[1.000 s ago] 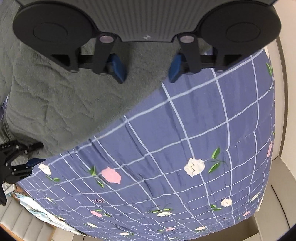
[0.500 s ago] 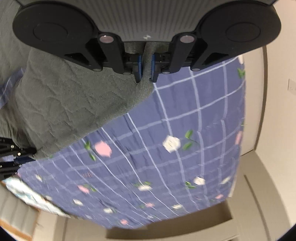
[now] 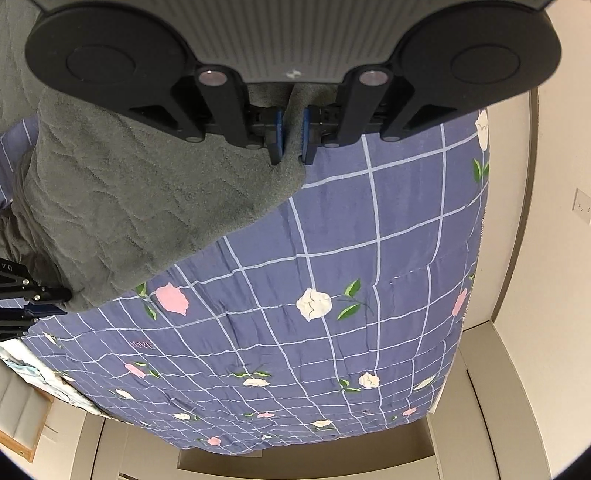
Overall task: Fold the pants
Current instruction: 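Lift the waistband with both grippers and fold it over toward the pant cuffs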
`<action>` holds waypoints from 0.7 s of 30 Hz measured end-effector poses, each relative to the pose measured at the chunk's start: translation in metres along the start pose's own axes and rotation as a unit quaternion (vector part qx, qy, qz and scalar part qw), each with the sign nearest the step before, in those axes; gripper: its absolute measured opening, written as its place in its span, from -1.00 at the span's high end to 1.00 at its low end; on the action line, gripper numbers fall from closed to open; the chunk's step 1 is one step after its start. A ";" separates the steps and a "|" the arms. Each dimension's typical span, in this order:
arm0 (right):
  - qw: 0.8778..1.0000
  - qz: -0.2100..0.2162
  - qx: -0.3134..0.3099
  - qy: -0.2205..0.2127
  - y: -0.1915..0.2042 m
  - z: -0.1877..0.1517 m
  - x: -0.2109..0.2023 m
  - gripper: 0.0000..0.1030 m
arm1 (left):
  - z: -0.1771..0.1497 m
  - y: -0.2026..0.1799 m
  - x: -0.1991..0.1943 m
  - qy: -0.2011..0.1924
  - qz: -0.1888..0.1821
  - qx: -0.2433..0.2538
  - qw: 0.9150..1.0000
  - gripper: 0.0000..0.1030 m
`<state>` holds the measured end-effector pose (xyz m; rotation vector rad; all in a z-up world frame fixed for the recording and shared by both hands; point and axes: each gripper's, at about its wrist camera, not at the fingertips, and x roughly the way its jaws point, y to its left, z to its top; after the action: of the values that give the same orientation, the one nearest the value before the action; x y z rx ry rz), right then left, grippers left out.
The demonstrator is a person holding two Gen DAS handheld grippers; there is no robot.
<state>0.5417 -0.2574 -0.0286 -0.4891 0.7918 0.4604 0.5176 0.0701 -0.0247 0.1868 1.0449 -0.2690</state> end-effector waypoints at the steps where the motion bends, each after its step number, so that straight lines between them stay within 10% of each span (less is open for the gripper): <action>1: 1.000 0.002 -0.002 0.001 0.000 0.000 0.000 0.74 | 0.000 0.000 0.000 0.000 0.001 0.001 1.000 0.81; 21: 0.999 -0.014 0.000 -0.052 0.017 -0.020 -0.078 0.75 | -0.024 -0.021 -0.076 -0.067 0.003 0.003 0.998 0.81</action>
<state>0.4732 -0.2711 0.0143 -0.4715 0.6839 0.4568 0.4553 0.0662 0.0289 0.1747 0.9111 -0.2745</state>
